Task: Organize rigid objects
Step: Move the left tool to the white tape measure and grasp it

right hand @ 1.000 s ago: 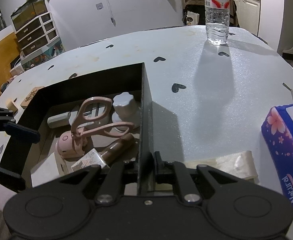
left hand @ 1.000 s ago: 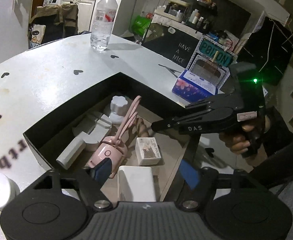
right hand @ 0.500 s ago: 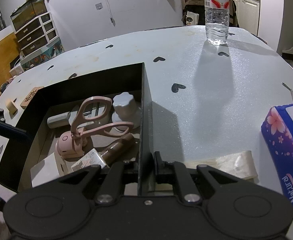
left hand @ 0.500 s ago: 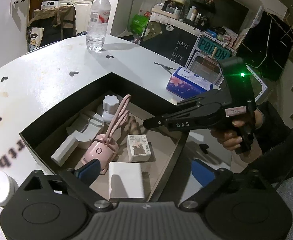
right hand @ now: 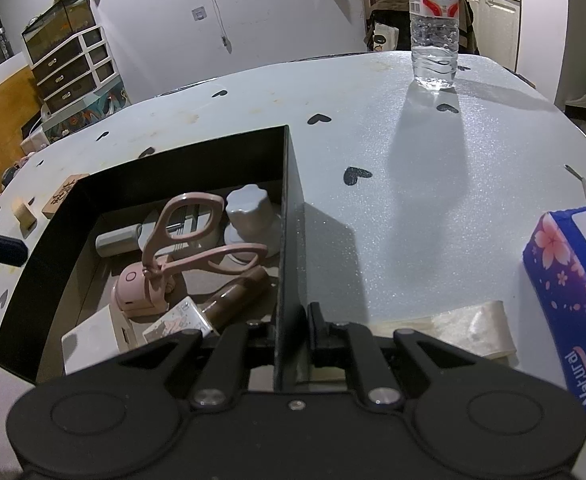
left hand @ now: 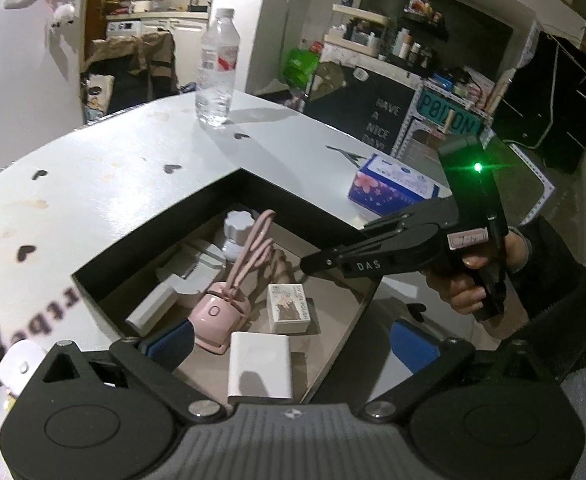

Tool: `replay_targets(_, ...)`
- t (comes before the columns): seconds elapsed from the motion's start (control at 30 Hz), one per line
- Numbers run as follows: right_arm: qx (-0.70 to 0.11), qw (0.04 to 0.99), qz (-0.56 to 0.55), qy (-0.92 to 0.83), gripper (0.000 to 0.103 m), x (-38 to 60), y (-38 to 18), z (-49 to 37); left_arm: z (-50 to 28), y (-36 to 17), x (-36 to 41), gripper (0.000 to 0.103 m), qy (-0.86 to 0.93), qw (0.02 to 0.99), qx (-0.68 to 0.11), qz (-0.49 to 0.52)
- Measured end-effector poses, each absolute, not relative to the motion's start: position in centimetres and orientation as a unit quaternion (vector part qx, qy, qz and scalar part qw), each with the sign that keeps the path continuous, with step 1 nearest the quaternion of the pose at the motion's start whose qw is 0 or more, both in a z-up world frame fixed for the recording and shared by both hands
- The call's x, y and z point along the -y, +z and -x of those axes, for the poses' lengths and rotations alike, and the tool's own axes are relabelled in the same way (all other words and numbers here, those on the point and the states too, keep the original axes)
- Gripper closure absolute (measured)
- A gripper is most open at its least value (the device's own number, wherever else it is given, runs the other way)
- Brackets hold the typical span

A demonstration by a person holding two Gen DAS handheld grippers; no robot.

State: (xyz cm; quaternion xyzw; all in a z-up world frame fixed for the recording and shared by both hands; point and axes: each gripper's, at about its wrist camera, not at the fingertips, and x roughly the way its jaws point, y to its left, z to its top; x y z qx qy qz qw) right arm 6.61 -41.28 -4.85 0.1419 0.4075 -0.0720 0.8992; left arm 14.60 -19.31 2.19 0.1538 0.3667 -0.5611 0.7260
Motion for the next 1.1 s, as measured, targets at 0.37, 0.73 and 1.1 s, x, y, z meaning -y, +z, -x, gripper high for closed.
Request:
replay_targets(0.37,-0.408,0.899,-0.142,-0.072,0.092,41.3,-4.9,-6.6,-15.6,3.4,14.7,0.0,-0.492,0.788,-0.351,-0.115)
replay_targets(0.73,-0.407,0.899,-0.141,-0.072,0.092,41.2,-4.8,-6.6,-17.2,3.4,10.5,0.0,-0.375,0.864,-0.326,-0.076)
replay_targets(1.1,-0.407,0.899,-0.142,-0.072,0.092,41.2,-4.8,-6.5,-19.1,0.2,9.2,0.0,-0.257,0.915,-0.308,-0.045)
